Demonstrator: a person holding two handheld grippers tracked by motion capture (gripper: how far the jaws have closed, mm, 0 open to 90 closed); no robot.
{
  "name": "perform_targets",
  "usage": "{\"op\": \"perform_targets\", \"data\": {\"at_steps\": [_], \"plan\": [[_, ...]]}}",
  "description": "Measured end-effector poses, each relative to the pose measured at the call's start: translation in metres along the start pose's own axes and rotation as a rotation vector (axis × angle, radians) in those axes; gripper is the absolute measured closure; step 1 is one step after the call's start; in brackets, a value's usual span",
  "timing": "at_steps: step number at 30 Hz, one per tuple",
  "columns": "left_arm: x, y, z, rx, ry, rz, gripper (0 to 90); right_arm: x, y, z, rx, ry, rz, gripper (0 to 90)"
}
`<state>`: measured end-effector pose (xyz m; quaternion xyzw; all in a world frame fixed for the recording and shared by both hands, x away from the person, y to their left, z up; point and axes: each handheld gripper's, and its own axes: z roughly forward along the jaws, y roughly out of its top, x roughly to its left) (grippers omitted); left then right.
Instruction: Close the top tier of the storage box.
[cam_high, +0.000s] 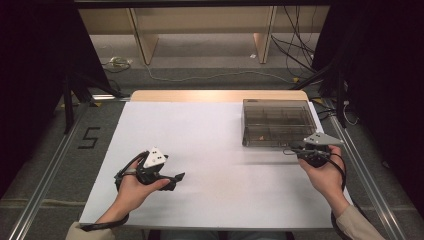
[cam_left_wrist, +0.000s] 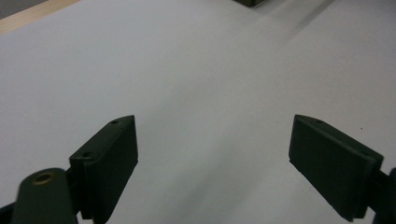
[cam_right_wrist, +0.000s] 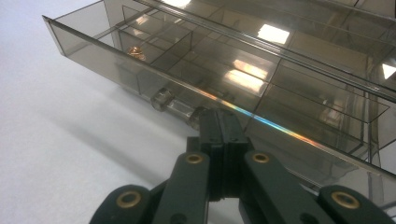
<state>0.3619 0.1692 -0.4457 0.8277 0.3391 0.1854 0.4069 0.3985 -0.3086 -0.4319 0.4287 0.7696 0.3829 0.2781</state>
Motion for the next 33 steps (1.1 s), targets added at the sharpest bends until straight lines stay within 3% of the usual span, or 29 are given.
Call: {"op": "perform_targets", "data": {"at_steps": [33], "plan": [[0.0000, -0.0001, 0.0003, 0.002, -0.001, 0.002, 15.7, -0.0002, 0.0052, 0.0073, -0.004, -0.012, -0.002, 90.0]]}}
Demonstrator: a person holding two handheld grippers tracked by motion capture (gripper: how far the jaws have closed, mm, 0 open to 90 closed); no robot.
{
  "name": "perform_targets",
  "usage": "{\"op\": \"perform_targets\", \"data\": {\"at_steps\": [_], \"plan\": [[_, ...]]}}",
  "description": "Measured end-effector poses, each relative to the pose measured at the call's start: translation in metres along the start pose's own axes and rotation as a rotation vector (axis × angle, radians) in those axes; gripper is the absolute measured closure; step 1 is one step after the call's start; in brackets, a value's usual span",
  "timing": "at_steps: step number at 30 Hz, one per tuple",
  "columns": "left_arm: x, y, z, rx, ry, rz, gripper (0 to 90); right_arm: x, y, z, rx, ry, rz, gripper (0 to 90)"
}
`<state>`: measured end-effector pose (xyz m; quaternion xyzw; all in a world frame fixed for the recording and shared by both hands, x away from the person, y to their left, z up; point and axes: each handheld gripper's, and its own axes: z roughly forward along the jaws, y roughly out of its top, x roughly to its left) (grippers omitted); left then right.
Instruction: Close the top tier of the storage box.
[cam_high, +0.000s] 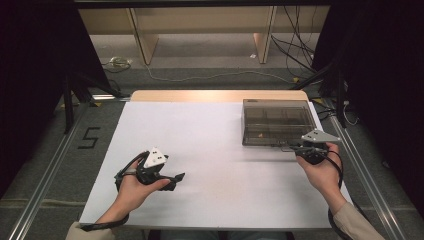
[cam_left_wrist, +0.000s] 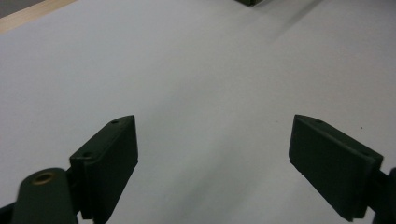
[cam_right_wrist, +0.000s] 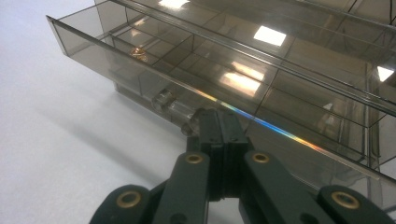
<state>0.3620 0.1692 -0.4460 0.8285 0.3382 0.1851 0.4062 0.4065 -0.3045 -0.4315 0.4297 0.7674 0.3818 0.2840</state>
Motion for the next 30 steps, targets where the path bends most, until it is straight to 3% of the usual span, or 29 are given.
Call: {"op": "perform_targets", "data": {"at_steps": [30], "plan": [[0.0002, -0.0001, 0.0001, 0.001, -0.001, 0.000, 15.8, -0.0038, 0.0040, 0.0050, -0.008, -0.009, 0.005, 90.0]]}}
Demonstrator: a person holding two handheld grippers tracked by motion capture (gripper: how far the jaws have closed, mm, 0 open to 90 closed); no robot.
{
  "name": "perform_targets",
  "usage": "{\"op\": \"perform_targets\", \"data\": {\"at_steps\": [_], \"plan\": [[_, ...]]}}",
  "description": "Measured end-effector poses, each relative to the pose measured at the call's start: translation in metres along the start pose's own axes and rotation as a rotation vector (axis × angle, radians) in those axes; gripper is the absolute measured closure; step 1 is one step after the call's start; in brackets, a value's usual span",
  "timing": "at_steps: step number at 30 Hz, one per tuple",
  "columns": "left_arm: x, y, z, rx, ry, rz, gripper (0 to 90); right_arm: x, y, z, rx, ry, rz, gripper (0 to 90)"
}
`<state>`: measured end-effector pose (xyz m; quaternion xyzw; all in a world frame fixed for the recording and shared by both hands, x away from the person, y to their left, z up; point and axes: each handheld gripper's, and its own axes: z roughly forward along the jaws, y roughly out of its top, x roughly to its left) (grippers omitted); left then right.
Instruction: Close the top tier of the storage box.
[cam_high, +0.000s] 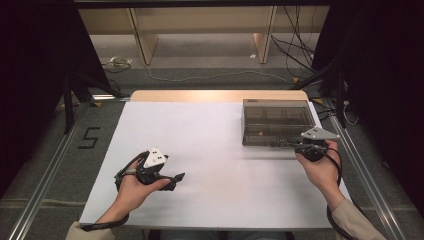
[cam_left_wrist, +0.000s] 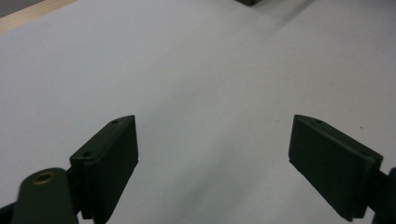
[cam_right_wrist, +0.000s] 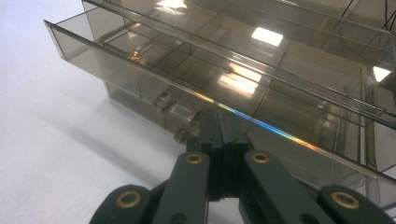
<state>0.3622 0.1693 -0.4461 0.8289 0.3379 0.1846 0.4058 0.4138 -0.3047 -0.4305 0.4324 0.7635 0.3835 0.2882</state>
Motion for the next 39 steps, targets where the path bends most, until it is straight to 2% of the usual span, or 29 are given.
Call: {"op": "perform_targets", "data": {"at_steps": [28, 39], "plan": [[0.0000, 0.0001, 0.0005, 0.005, -0.003, 0.003, 15.9, -0.0011, 0.0027, 0.0026, -0.003, -0.006, 0.007, 90.0], [0.0001, -0.0001, 0.0011, 0.004, -0.003, -0.002, 15.9, -0.0040, 0.0060, 0.0098, -0.009, -0.015, 0.010, 90.0]]}}
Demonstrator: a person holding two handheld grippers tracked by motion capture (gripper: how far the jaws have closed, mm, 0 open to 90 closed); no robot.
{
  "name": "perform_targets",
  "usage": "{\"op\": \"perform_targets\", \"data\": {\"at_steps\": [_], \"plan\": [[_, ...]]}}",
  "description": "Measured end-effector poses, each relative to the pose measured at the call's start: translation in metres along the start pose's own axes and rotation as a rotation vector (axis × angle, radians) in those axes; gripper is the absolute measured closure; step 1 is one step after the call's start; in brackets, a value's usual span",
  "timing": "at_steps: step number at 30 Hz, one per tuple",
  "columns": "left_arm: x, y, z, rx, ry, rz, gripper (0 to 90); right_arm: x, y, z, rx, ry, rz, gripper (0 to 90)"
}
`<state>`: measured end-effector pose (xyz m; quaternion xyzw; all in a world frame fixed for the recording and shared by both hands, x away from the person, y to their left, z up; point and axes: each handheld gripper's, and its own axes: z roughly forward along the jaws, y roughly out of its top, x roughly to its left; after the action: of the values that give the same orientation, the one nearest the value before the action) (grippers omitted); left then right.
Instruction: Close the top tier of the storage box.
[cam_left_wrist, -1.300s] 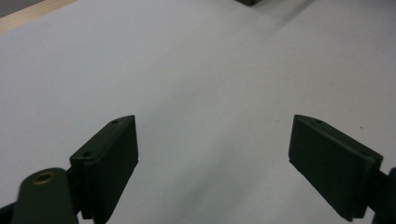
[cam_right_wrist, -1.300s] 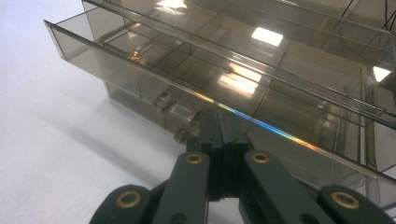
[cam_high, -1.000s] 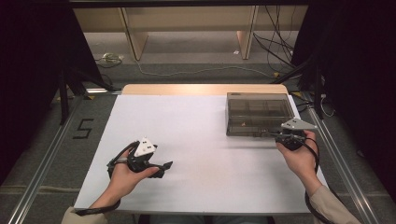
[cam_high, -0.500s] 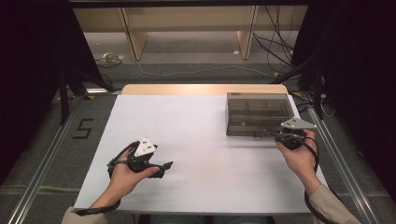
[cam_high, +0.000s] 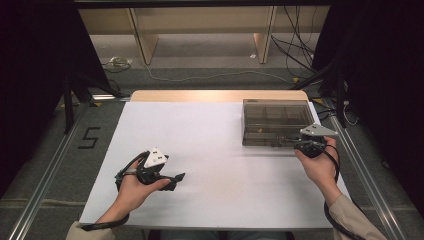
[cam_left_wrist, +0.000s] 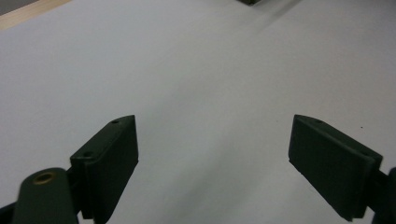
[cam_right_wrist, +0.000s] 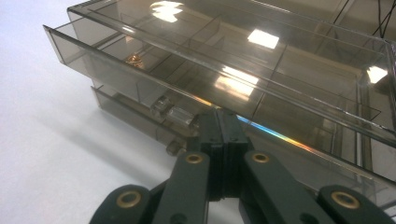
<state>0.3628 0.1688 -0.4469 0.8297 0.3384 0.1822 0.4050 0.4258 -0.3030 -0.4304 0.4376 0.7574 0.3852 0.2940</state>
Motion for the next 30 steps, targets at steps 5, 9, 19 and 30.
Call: {"op": "perform_targets", "data": {"at_steps": [5, 9, 19, 30], "plan": [[0.000, 0.000, 0.000, -0.004, 0.001, -0.004, 15.9, -0.002, 0.003, 0.007, -0.005, -0.008, 0.005, 90.0], [0.000, 0.000, 0.000, -0.002, 0.000, -0.003, 16.0, -0.003, 0.005, 0.012, -0.009, -0.013, 0.009, 90.0], [0.000, 0.000, 0.000, -0.001, -0.001, -0.001, 16.0, -0.005, 0.007, 0.017, -0.016, -0.024, 0.022, 90.0], [0.001, -0.001, -0.001, 0.000, 0.001, -0.006, 16.0, -0.003, 0.004, 0.006, -0.028, -0.019, 0.021, 71.8]]}}
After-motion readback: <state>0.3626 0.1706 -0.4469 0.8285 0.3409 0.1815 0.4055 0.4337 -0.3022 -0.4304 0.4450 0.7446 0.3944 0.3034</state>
